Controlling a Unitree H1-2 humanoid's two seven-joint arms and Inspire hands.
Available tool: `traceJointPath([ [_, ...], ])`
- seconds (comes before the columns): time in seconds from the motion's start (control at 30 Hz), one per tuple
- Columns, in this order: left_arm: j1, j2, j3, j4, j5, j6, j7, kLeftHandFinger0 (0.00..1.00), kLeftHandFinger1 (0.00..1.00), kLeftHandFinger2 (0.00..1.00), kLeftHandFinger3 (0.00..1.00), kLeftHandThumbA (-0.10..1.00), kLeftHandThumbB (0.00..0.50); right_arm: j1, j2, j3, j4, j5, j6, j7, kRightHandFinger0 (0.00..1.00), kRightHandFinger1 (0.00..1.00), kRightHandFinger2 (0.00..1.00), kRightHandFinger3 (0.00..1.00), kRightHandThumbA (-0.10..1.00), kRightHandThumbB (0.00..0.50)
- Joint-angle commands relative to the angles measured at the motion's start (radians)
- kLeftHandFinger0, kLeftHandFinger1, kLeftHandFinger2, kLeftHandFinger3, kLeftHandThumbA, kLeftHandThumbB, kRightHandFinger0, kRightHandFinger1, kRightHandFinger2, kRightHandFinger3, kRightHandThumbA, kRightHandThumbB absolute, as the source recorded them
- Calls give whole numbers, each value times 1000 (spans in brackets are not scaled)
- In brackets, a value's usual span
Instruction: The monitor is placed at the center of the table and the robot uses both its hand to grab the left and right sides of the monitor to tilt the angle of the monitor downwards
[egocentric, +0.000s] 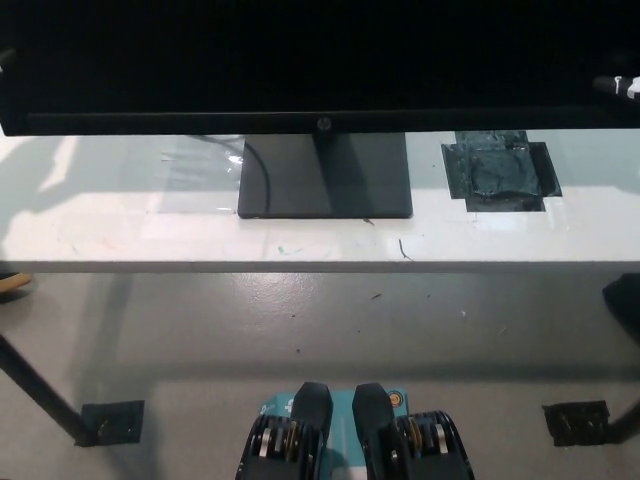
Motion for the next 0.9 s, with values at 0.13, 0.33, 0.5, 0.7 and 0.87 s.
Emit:
traceJointPath([
  [0.13, -57, -40, -119, 13, 135, -9, 51, 1000, 1000, 1000, 1000, 830, 500, -34, 6, 131, -33, -192, -152, -149, 1000, 1000, 1000, 1000, 704, 500],
  [0.33, -100, -27, -226, 63, 218, -53, 133, 1000, 1000, 1000, 1000, 841, 500, -90, 35, 242, 18, -317, -187, -293, 1000, 1000, 1000, 1000, 767, 500],
  [0.5, -109, 9, -423, 54, 417, -68, 305, 1000, 1000, 1000, 1000, 876, 479, -127, 76, 302, 55, -376, -207, -375, 1000, 1000, 1000, 1000, 607, 500],
  [0.7, -135, 0, -621, 87, 586, -17, 500, 1000, 1000, 1000, 1000, 823, 500, -143, 98, 411, 91, -493, -205, -528, 1000, 1000, 1000, 1000, 535, 500],
  [0.87, -174, -22, -740, 118, 649, 74, 609, 1000, 1000, 1000, 1000, 835, 500, -161, 110, 475, 124, -542, -210, -656, 1000, 1000, 1000, 1000, 509, 500],
])
